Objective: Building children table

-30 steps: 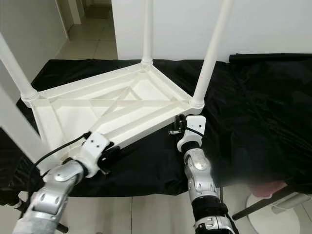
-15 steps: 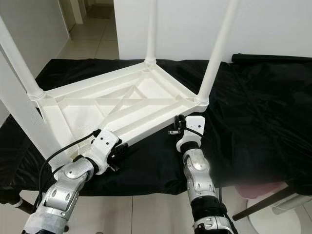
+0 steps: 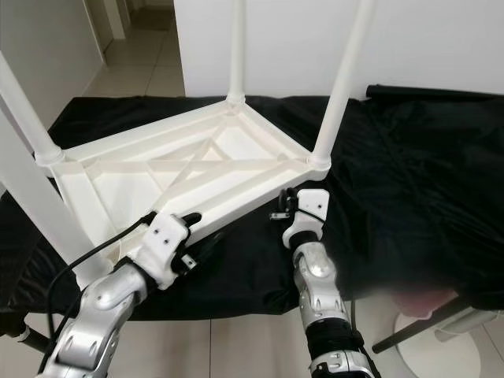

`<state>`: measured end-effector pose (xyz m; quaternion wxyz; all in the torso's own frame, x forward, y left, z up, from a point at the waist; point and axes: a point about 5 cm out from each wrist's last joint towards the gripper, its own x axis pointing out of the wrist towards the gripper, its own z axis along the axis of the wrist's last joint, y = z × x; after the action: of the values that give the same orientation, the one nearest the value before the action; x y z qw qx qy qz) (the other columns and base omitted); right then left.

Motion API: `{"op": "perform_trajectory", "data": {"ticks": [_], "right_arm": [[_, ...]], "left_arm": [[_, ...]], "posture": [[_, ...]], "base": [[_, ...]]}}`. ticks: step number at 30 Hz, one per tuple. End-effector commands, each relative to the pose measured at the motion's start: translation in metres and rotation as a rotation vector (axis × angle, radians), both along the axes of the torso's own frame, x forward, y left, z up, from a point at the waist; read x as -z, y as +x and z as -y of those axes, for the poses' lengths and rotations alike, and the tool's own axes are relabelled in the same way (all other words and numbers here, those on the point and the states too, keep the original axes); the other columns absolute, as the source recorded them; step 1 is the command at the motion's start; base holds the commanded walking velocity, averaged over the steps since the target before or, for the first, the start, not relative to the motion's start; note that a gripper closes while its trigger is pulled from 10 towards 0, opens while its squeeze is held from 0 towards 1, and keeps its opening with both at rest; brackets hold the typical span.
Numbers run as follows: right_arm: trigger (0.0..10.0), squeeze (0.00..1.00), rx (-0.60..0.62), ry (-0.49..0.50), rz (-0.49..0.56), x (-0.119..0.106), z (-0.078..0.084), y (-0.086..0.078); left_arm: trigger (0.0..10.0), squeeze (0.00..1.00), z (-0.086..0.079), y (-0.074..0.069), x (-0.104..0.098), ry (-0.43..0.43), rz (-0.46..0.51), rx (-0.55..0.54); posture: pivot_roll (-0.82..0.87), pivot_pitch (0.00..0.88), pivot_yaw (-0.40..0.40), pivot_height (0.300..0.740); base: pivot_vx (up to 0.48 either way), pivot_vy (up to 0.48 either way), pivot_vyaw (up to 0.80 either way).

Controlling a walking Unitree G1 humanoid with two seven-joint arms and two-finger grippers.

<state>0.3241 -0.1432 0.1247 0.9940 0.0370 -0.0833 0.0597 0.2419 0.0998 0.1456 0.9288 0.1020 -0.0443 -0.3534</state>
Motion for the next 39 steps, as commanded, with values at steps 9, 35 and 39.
{"op": "perform_trajectory", "data": {"ticks": [9,35,39], "right_arm": [[10.0,0.00,-0.064,-0.002,-0.009,0.000,-0.013,0.008],[10.0,0.00,-0.115,0.014,-0.026,0.007,-0.028,0.010],[10.0,0.00,-0.121,0.015,-0.027,0.007,-0.029,0.010]], "left_arm": [[10.0,0.00,-0.035,-0.044,-0.004,0.128,0.002,0.012],[10.0,0.00,-0.106,-0.089,-0.009,0.489,-0.299,0.108],[10.0,0.00,-0.121,-0.092,-0.011,0.574,-0.321,0.083]], "posture": [[0.13,0.043,-0.045,0.740],[0.20,0.023,-0.051,0.740],[0.21,0.022,-0.056,0.740]], "base": [[0.000,0.000,0.00],[0.000,0.000,0.00],[0.000,0.000,0.00]]}}
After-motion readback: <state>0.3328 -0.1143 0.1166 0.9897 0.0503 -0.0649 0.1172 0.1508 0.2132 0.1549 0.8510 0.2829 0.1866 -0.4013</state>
